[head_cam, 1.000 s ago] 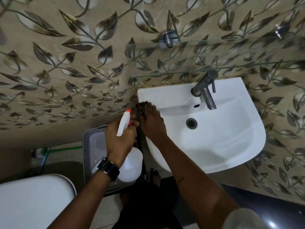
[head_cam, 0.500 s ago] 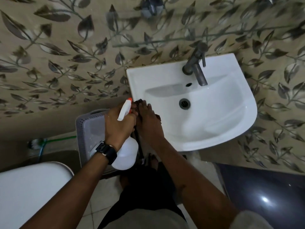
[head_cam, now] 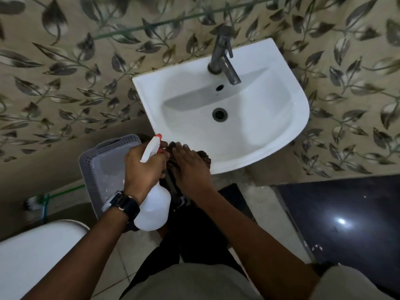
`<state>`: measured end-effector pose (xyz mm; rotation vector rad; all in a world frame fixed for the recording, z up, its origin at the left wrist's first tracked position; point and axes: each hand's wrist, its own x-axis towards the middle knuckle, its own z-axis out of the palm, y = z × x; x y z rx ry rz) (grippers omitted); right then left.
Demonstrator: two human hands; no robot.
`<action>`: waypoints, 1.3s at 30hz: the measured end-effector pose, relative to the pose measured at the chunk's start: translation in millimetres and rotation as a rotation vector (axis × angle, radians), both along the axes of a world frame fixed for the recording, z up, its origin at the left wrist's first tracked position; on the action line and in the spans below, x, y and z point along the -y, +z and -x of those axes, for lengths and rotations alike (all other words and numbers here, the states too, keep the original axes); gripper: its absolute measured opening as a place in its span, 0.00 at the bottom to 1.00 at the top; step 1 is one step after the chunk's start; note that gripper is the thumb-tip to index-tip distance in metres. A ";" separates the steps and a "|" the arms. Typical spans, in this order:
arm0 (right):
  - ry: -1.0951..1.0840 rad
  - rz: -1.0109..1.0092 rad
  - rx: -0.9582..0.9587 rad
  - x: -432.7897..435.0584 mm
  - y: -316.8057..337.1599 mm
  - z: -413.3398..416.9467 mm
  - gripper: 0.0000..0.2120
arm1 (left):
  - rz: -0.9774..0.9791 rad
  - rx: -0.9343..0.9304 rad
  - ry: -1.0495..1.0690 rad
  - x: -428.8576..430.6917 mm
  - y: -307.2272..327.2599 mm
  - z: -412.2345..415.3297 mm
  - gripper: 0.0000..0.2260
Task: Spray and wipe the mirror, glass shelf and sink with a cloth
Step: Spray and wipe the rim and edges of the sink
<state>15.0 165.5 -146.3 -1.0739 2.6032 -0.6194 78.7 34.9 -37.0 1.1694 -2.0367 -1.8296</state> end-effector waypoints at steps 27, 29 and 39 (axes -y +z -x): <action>0.029 0.005 0.029 -104.1 6.0 4.6 0.30 | -0.085 0.025 -0.134 -69.1 -4.5 37.7 0.13; 0.051 0.036 0.026 -111.3 0.2 14.6 0.30 | -0.086 0.040 -0.142 -73.9 -4.3 42.5 0.13; -0.382 -0.081 0.080 -215.6 11.6 134.2 0.30 | -0.129 0.103 -0.177 -78.1 -1.7 56.3 0.18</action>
